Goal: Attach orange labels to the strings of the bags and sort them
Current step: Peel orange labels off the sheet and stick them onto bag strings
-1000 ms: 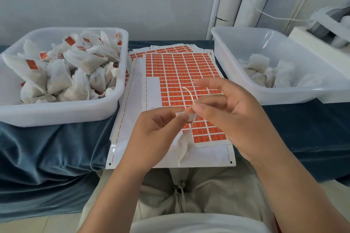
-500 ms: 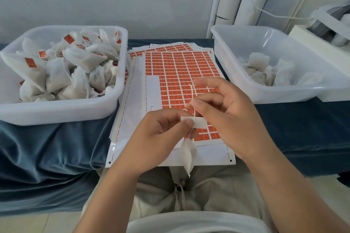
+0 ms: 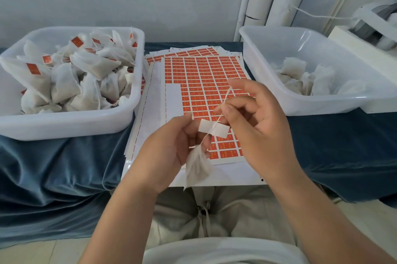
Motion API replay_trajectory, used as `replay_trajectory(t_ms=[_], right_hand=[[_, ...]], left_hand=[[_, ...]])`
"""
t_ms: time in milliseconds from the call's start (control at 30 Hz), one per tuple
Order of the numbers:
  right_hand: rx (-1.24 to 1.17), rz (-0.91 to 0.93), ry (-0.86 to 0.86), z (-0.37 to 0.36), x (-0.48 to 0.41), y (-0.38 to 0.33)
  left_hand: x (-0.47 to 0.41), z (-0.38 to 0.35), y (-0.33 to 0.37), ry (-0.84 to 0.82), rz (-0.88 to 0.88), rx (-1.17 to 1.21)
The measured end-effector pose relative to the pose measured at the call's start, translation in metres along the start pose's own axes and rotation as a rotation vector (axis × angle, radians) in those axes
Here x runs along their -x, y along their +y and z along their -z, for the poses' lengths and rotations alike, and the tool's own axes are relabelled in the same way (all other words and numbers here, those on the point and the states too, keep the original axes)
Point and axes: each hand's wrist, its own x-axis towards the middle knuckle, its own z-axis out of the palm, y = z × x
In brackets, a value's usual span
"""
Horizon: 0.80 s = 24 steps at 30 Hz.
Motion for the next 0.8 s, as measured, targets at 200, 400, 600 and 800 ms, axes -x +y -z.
replay_trajectory(t_ms=[200,400,600,800], right_hand=[[-0.105,0.036,-0.025,-0.004,0.002,0.000],[-0.201,0.006,-0.065,-0.004,0.001,0.002],[-0.199,0.003,-0.113,-0.004,0.001,0.005],[-0.183,-0.016,-0.116,-0.004,0.000,0.008]], left_hand=[[-0.004,0.009,-0.006,-0.110,0.140,0.225],[-0.006,0.018,-0.013,-0.271,0.265,0.468],[-0.006,0.019,-0.013,-0.297,0.229,0.375],[-0.005,0.021,-0.010,-0.225,0.216,0.270]])
